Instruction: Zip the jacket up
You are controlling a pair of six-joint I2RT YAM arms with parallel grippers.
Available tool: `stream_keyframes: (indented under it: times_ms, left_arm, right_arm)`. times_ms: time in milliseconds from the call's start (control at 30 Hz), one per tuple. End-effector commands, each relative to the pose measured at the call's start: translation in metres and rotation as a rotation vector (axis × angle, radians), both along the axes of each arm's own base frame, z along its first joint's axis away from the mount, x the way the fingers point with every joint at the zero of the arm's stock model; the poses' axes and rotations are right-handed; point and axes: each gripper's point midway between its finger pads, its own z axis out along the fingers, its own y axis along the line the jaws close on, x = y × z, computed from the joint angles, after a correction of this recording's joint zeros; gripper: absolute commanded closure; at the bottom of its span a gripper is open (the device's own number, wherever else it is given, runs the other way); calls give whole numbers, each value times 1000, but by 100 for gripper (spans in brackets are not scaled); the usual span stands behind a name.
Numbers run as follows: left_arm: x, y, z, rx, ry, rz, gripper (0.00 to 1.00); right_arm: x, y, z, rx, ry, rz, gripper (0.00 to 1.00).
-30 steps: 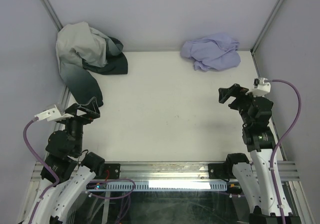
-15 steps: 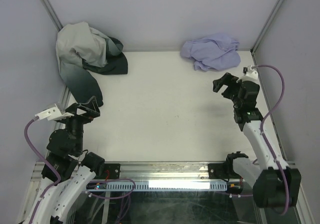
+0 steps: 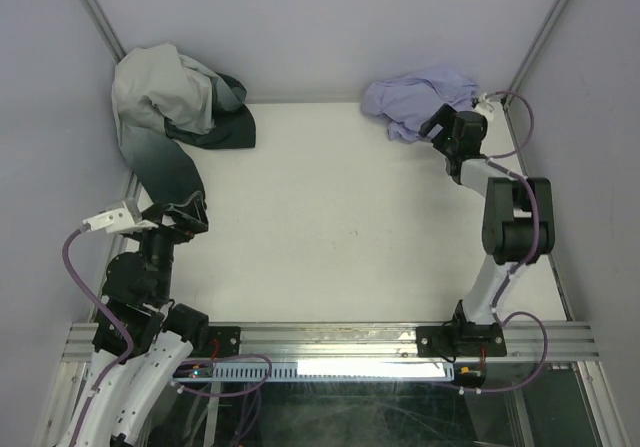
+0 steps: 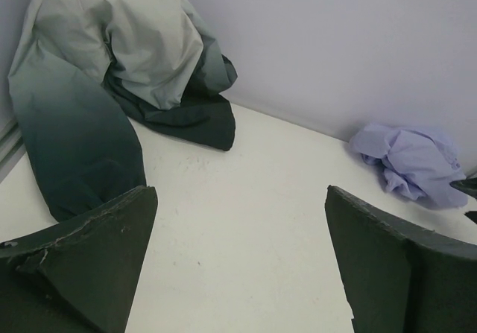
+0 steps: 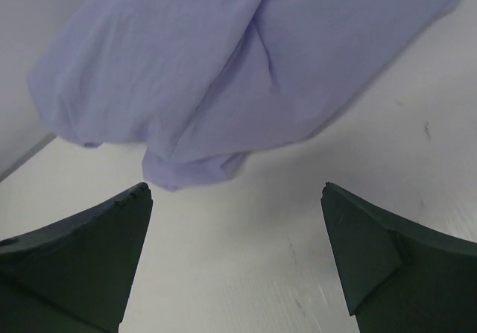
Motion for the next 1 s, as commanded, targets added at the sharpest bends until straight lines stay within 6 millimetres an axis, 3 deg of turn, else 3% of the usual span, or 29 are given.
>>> stream_keyframes:
  times_ms: [0,233,300,433,533,567,700,967]
  left_arm:
    - [7,-11,9,24,-33,-57,1]
    - [11,-6,5,31,-25,-39,1]
    - [11,-6,5,31,-28,-37,1]
    - [12,-7,4,29,-29,-45,1]
    - [14,-9,2,26,-17,-48,1]
    - [15,-10,0,25,-10,-55,1]
    - [17,-19,0,19,-4,-98,1]
    - [18,-45,-1,4,12,-234,1]
  right_arm:
    - [65,-7,5,69,-104,-71,0]
    - [121,6,-41,113,-68,-19,0]
    - [129,15,-55,134,-38,31,12]
    - [128,27,-63,162,-16,102,64]
    - [112,37,-42,167,-43,155,96]
    - [102,40,-36,169,-43,168,100]
    - [60,62,-10,176,-38,246,100]
    - [-60,141,23,130,38,455,100]
